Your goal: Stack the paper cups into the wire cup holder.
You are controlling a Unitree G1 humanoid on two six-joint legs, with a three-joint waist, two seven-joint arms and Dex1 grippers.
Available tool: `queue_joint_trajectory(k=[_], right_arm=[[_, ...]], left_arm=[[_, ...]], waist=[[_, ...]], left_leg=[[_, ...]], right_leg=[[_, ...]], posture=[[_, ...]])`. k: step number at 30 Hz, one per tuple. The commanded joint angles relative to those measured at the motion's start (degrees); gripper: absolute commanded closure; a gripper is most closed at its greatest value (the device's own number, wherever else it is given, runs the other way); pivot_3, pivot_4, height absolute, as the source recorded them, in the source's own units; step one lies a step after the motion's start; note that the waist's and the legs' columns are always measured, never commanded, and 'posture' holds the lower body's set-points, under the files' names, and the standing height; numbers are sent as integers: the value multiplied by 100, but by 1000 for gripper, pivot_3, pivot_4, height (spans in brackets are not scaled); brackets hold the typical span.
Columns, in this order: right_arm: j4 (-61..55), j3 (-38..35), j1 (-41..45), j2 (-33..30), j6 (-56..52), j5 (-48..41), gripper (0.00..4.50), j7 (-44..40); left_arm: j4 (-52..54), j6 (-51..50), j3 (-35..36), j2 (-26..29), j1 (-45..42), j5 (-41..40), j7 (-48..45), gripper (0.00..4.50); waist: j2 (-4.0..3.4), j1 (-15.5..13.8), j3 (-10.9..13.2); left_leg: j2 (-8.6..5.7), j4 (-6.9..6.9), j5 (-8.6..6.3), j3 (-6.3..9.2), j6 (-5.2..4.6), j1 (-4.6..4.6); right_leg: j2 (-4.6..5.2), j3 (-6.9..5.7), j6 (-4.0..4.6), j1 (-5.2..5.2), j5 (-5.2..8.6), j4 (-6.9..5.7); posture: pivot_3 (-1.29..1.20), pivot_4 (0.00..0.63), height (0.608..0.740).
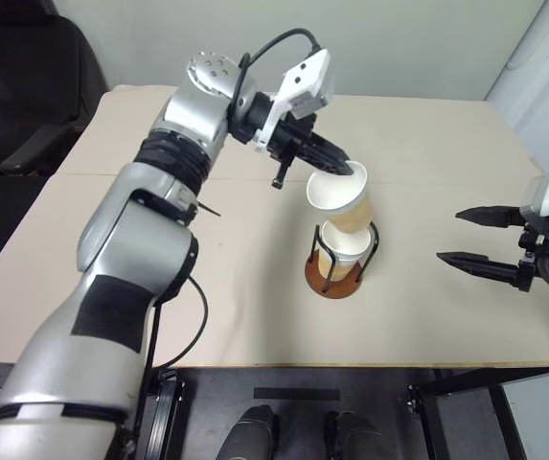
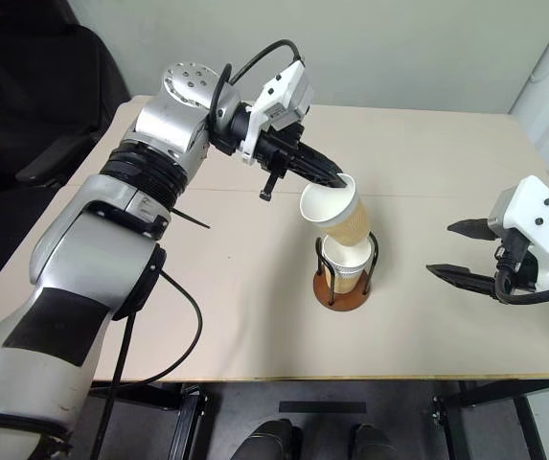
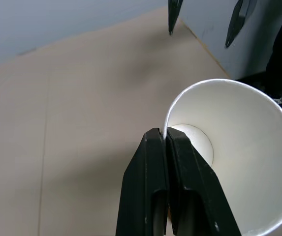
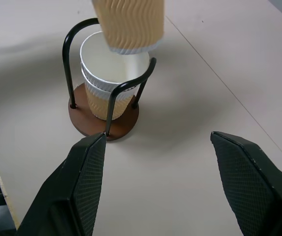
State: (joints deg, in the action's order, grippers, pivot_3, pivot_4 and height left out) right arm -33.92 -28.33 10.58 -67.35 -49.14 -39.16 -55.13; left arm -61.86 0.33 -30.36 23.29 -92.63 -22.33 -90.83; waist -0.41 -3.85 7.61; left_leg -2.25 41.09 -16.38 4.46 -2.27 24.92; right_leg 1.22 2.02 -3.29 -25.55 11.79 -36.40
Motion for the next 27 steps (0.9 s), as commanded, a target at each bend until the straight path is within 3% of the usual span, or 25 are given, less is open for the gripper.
queue_joint_trajectory(k=[1, 22, 27], right_arm=[[-70, -193, 44, -23, 18, -68, 1078, 64], [-166, -289, -27, -9, -89, -98, 1078, 103], [-170, -277, -23, -3, -101, -109, 1078, 120]], left_arm=[[260, -2, -73, 42, -46, -149, -167, 4425], [307, 247, -417, -2, 141, -109, -167, 4425], [38, 291, -117, -173, 64, 33, -167, 4257]], waist=[[0, -4, 0], [0, -8, 0], [0, -9, 0]], left_leg=[[1, 1, 0, 1, 0, 0], [0, 7, 0, -2, -3, 0], [0, 7, 0, -2, -4, -1]], right_leg=[[2, 1, 0, 0, 0, 0], [3, 2, -2, 1, 0, -6], [2, 2, -3, 1, 0, -7]], posture=[[0, 150, 740], [0, 150, 740], [0, 150, 740]])
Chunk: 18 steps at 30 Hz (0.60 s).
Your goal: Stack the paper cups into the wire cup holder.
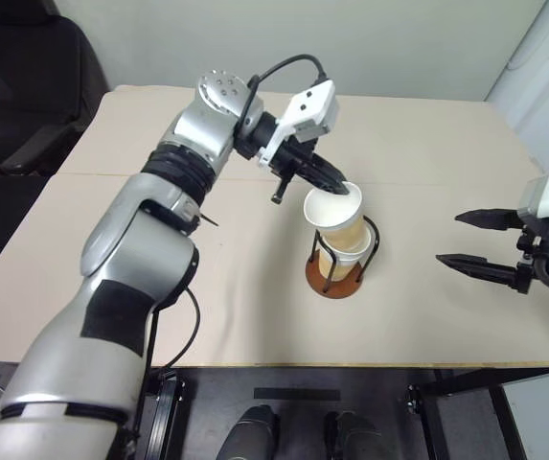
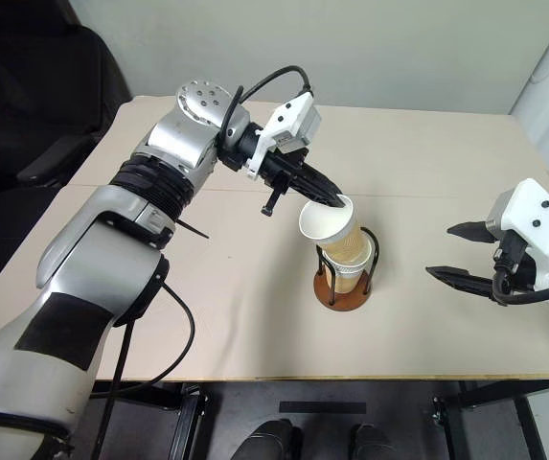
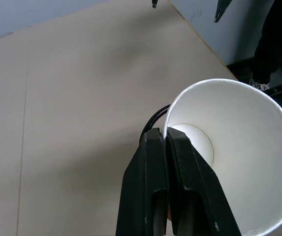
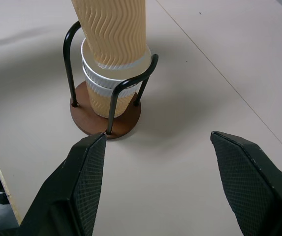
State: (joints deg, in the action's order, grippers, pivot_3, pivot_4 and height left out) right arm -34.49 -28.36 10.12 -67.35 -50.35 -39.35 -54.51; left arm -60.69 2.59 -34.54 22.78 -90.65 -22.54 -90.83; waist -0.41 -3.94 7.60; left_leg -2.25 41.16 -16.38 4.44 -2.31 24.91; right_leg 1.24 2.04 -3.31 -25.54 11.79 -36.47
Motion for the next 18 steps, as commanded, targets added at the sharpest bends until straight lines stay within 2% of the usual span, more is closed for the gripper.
queue_joint_trajectory(k=[1, 4, 12, 18], right_arm=[[-108, -264, 28, -2, 22, -90, 1078, 61], [-98, -248, 32, -6, 25, -95, 1078, 67], [-82, -222, 40, -10, 45, -91, 1078, 76], [-17, -60, 220, 32, 13, -102, 1078, 276]], left_arm=[[-183, 57, 448, -192, -178, 103, -167, 4046], [-368, 129, 777, -330, -248, 311, -167, 3178], [-448, 320, 1140, -437, -232, 793, -167, 376], [-554, 362, 1869, -409, -265, 921, 14, 376]], waist=[[0, -3, 0], [0, -4, 0], [0, -4, 0], [0, 3, 0]], left_leg=[[-1, 0, 0, -1, 0, 0], [-1, 2, 0, -3, -2, 0], [0, 2, -1, -4, -3, -1], [0, 3, -1, -5, -5, -1]], right_leg=[[0, 0, 0, 0, 0, 0], [0, 0, 0, 0, 0, -1], [0, 1, -3, 0, 2, -5], [0, 3, -4, -1, 2, -6]], posture=[[0, 150, 740], [0, 150, 740], [0, 150, 740], [0, 150, 740]])
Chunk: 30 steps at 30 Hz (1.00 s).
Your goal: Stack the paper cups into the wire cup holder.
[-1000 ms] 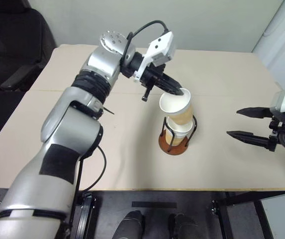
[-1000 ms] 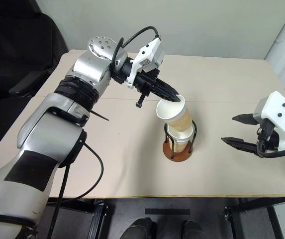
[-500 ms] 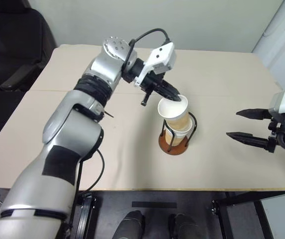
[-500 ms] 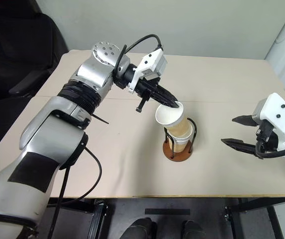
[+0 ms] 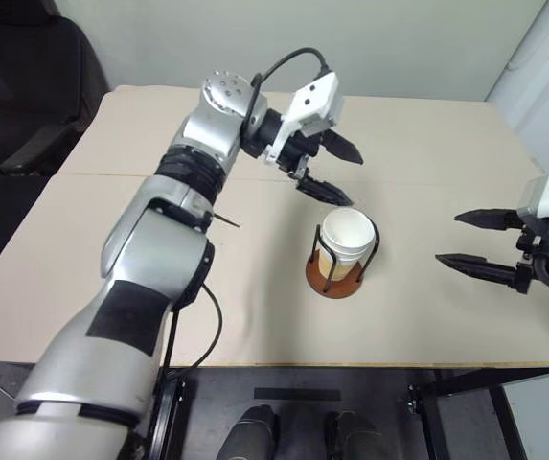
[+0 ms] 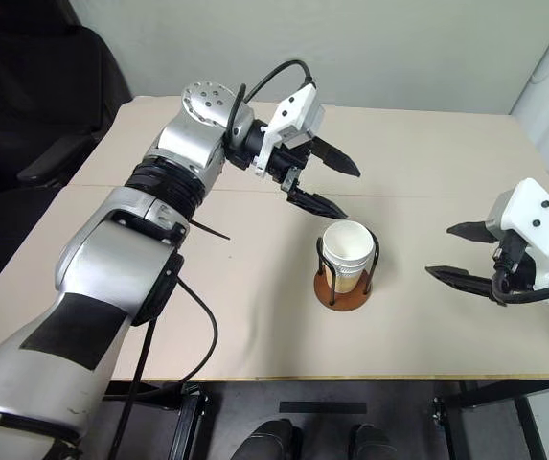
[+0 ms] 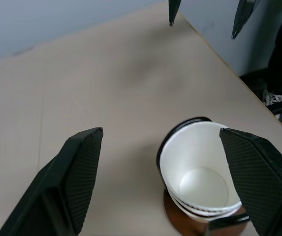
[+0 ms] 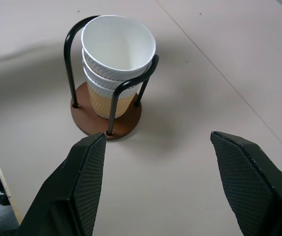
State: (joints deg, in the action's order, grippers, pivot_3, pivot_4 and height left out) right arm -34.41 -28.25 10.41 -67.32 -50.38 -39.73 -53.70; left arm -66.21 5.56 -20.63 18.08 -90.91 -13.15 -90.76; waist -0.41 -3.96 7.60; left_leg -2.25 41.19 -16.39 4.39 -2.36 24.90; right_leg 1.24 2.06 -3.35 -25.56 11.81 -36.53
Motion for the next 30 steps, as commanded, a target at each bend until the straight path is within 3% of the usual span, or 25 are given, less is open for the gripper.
queue_joint_trajectory(k=[1, 11, 19, 25, 30], right_arm=[[4, -27, 255, 54, -29, -88, 1078, 271], [475, 384, 932, 868, -871, -335, 1078, 1477], [1849, 1126, 1504, 1160, -207, 812, 1078, 2145], [3396, 1327, 2236, 1431, 356, 1817, 1078, 3000], [3903, 1436, 2608, 1626, 626, 2163, 1078, 3141]], left_arm=[[-13, 17, 652, 120, -235, -46, 113, 376], [312, -432, 2021, 1669, 863, 86, 2080, 376], [763, -611, 2812, 2615, 1989, 219, 4143, 376], [1363, -862, 3192, 3210, 2913, 246, 4794, 376], [1958, -1163, 3316, 3308, 3398, 161, 4874, 376]], waist=[[0, 9, 0], [-15, 166, -9], [-10, 150, -10], [-14, 184, -11], [-14, 143, -11]], left_leg=[[0, 0, 0, -1, 0, 0], [1, -10, 3, -25, -5, -24], [-8, 1, 9, -11, -17, -24], [-6, -9, 10, -18, -16, -39], [-5, -9, 10, -10, -14, -41]], right_leg=[[0, 1, 0, -2, 0, -3], [-10, 34, -10, -15, 7, -31], [-3, 29, -8, -12, 6, -29], [-10, 32, -4, -8, 4, -32], [-9, 23, 2, -8, 2, -32]], posture=[[0, 150, 740], [0, 150, 740], [0, 150, 740], [0, 150, 740], [0, 150, 740]])
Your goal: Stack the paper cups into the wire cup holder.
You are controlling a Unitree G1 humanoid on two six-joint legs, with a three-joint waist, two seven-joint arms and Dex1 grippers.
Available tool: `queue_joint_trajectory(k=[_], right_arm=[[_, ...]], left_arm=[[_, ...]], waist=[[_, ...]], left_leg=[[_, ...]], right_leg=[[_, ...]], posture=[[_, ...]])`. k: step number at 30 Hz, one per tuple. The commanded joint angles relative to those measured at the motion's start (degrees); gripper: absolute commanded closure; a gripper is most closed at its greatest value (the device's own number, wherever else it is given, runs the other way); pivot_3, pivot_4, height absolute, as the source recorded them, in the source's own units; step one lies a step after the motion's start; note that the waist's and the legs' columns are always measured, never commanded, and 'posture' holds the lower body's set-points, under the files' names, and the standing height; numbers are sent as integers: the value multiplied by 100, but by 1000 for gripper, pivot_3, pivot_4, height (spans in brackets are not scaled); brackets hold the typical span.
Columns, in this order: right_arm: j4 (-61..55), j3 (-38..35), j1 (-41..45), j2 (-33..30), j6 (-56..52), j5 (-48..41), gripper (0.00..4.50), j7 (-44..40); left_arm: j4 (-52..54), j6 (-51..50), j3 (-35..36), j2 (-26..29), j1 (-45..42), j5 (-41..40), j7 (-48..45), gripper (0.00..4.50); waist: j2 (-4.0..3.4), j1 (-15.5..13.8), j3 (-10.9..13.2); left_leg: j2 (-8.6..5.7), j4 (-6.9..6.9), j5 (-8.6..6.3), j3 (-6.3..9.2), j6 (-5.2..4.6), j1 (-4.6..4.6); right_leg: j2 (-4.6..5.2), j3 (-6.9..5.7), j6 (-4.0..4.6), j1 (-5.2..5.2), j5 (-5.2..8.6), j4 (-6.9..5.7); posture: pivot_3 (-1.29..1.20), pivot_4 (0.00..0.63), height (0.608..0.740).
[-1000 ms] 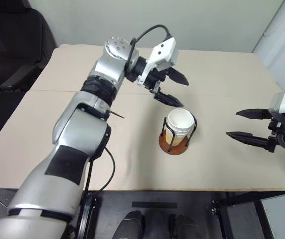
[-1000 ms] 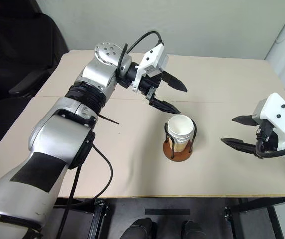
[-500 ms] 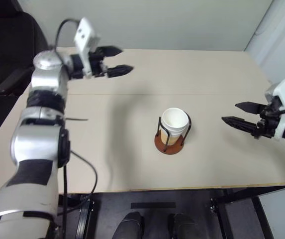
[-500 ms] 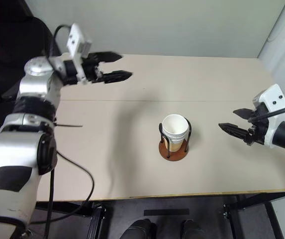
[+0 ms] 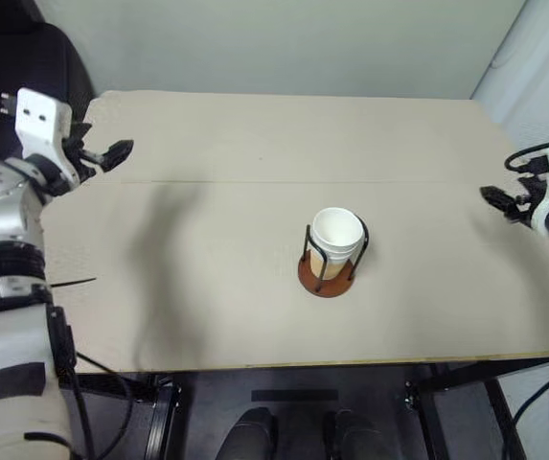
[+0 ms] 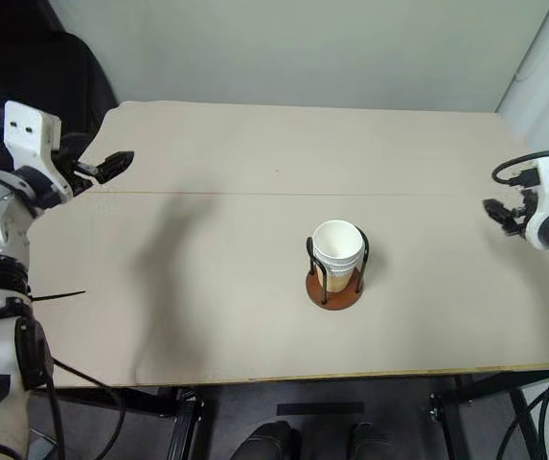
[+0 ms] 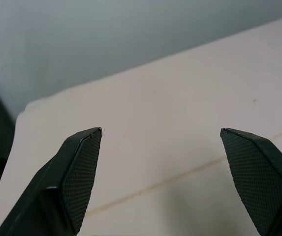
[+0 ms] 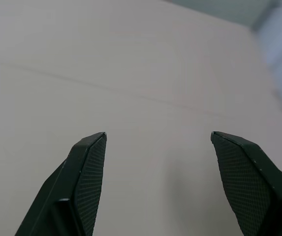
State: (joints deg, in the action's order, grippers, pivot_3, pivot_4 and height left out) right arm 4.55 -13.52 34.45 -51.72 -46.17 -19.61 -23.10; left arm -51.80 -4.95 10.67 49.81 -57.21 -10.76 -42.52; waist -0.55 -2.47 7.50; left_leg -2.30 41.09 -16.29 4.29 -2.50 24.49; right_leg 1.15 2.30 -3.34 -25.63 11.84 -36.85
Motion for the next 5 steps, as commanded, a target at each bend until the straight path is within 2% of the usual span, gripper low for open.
queue_joint_trajectory(k=[1, 5], right_arm=[[-2, -39, 238, 120, 201, 152, 1078, 71], [-95, -41, 228, 268, 150, 187, 1078, 49]], left_arm=[[607, -150, 185, 137, 71, -71, 69, 376], [553, -114, 213, 177, 15, -34, 119, 376]], waist=[[0, -7, 0], [0, -12, 0]], left_leg=[[-1, -1, 0, 0, 0, 0], [-2, -1, 0, 0, 1, 0]], right_leg=[[0, 0, 1, 1, 0, 0], [1, -1, 4, 6, -1, 3]], posture=[[0, 150, 740], [0, 150, 740]])
